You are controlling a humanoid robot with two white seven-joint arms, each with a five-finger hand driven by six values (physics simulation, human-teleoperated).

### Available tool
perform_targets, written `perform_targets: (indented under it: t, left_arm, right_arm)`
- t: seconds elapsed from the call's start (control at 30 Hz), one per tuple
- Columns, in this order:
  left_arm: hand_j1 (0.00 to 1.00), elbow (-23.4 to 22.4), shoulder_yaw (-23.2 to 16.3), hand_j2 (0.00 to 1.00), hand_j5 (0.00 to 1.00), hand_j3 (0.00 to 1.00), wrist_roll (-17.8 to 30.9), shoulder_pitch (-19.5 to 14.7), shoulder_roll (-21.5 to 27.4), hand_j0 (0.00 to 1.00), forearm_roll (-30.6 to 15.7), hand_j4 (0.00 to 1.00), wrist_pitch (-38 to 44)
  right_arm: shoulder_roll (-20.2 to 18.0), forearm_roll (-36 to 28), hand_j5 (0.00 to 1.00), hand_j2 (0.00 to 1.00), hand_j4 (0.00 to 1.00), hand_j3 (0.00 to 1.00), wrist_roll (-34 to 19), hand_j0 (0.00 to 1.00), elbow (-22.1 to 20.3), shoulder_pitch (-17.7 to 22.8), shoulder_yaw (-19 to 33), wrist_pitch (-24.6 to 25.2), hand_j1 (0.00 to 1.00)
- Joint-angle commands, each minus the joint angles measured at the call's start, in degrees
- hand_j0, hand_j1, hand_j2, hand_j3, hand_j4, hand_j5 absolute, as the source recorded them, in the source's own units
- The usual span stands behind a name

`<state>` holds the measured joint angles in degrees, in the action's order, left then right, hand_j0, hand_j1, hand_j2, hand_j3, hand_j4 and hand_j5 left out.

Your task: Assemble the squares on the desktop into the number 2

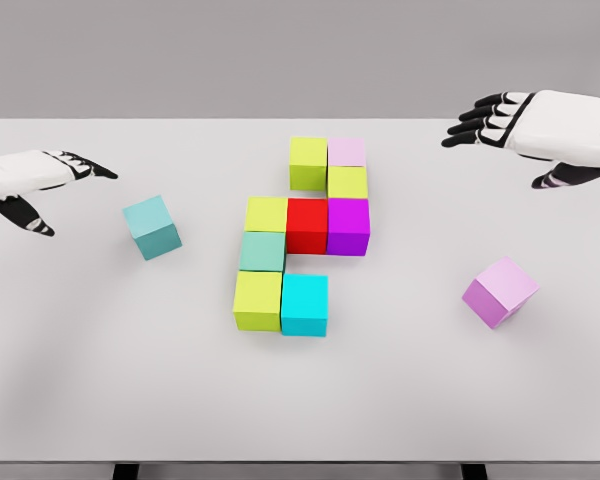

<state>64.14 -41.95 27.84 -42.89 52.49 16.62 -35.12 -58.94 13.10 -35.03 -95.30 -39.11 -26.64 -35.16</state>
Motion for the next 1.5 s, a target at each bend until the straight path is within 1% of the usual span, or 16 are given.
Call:
perform_targets:
  t: [0.0, 0.03, 0.07, 0.13, 0.17, 0.23, 0.27, 0.3, 0.33, 0.37, 0.43, 0.53, 0.6, 0.73, 1.2, 1.47]
  left_arm:
    - [1.00, 0.1, 0.0, 1.00, 1.00, 1.00, 0.1, 0.0, -0.1, 1.00, -0.2, 1.00, 0.1]
    - [1.00, 0.2, 0.0, 1.00, 1.00, 1.00, 0.5, -0.1, -0.5, 1.00, -0.1, 1.00, 0.1]
    - [1.00, 0.5, 0.0, 1.00, 1.00, 1.00, 3.0, -0.3, -1.1, 1.00, -0.1, 1.00, 0.1]
    - [1.00, 0.9, -0.1, 1.00, 1.00, 1.00, 5.8, -0.9, -2.0, 1.00, 0.0, 1.00, 0.1]
    - [1.00, 2.3, -0.2, 1.00, 1.00, 1.00, 7.2, -1.3, -2.3, 1.00, 0.1, 1.00, 0.1]
    - [1.00, 4.9, -0.3, 1.00, 1.00, 1.00, 7.2, -1.7, -2.4, 1.00, 1.5, 1.00, 0.1]
    - [1.00, 6.0, -0.3, 1.00, 1.00, 1.00, 7.2, -1.7, -2.4, 1.00, 2.5, 1.00, 0.1]
    - [1.00, 6.8, -0.3, 1.00, 1.00, 1.00, 7.2, -1.7, -2.7, 1.00, 3.6, 1.00, 0.1]
    - [1.00, 7.0, -0.3, 1.00, 1.00, 1.00, 7.2, -1.8, -2.9, 1.00, 3.9, 1.00, 0.1]
    - [1.00, 7.0, -0.3, 1.00, 1.00, 1.00, 7.2, -1.8, -2.9, 1.00, 3.9, 1.00, 0.1]
    - [1.00, 7.0, -0.3, 1.00, 1.00, 1.00, 7.2, -2.0, -3.3, 1.00, 3.9, 1.00, 0.1]
    - [1.00, 7.1, -0.3, 1.00, 1.00, 1.00, 7.2, -2.5, -4.1, 1.00, 4.3, 1.00, 0.1]
    - [1.00, 7.1, -0.7, 1.00, 1.00, 1.00, 7.2, -2.5, -5.3, 1.00, 5.8, 1.00, 0.1]
    - [1.00, 10.8, -1.5, 1.00, 1.00, 1.00, 7.2, -2.5, -5.8, 1.00, 8.4, 1.00, 0.1]
    - [1.00, 10.5, -2.8, 1.00, 1.00, 1.00, 7.2, -2.6, -7.8, 1.00, 13.5, 1.00, 0.1]
    - [1.00, 10.2, -2.8, 1.00, 1.00, 1.00, 7.2, -2.5, -8.9, 1.00, 15.0, 1.00, 0.1]
  right_arm:
    - [-0.1, -0.4, 1.00, 1.00, 1.00, 1.00, 0.0, 1.00, -0.1, 0.0, -0.1, 0.2, 1.00]
    - [-0.2, -0.5, 1.00, 1.00, 1.00, 1.00, 0.0, 1.00, 0.0, 0.0, -0.1, 0.2, 1.00]
    - [-0.3, -0.5, 1.00, 1.00, 1.00, 1.00, 0.0, 1.00, 0.0, 0.0, -0.1, 0.2, 1.00]
    - [-4.9, -0.6, 1.00, 1.00, 1.00, 1.00, 0.0, 1.00, -0.1, 0.0, -0.1, 0.2, 1.00]
    - [-5.3, -0.6, 1.00, 1.00, 1.00, 1.00, 0.0, 1.00, 0.0, 0.0, -0.1, 0.2, 1.00]
    - [-5.4, -0.4, 1.00, 1.00, 1.00, 1.00, 0.0, 1.00, 0.1, 0.1, -0.1, 0.2, 1.00]
    - [-6.5, -0.3, 1.00, 1.00, 1.00, 1.00, 0.0, 1.00, -0.2, 0.7, -0.2, 0.2, 1.00]
    - [-8.8, -0.2, 1.00, 1.00, 1.00, 1.00, 0.0, 1.00, -0.6, 0.9, -2.2, 0.2, 1.00]
    - [-9.3, -0.1, 1.00, 1.00, 1.00, 1.00, 0.0, 1.00, -1.5, 0.9, -5.3, 0.2, 1.00]
    - [-9.3, -0.1, 1.00, 1.00, 1.00, 1.00, 0.0, 1.00, -2.4, 0.9, -8.7, 0.2, 1.00]
    - [-9.3, -0.1, 1.00, 1.00, 1.00, 1.00, 0.0, 1.00, -2.6, 1.1, -10.3, 0.2, 1.00]
    - [-9.3, 0.2, 1.00, 1.00, 1.00, 1.00, 0.0, 1.00, -3.3, 2.4, -10.7, 0.2, 1.00]
    - [-9.2, 0.4, 1.00, 1.00, 1.00, 1.00, 0.0, 1.00, -3.8, 3.7, -10.8, 0.2, 1.00]
    - [-9.4, 0.7, 1.00, 1.00, 1.00, 1.00, 0.0, 1.00, -4.0, 3.9, -10.9, 0.2, 1.00]
    - [-9.5, 1.7, 1.00, 1.00, 1.00, 1.00, 0.0, 1.00, -4.0, 5.6, -12.1, 0.2, 1.00]
    - [-9.5, 1.7, 1.00, 1.00, 1.00, 1.00, 0.0, 1.00, -4.0, 6.5, -12.5, 0.2, 1.00]
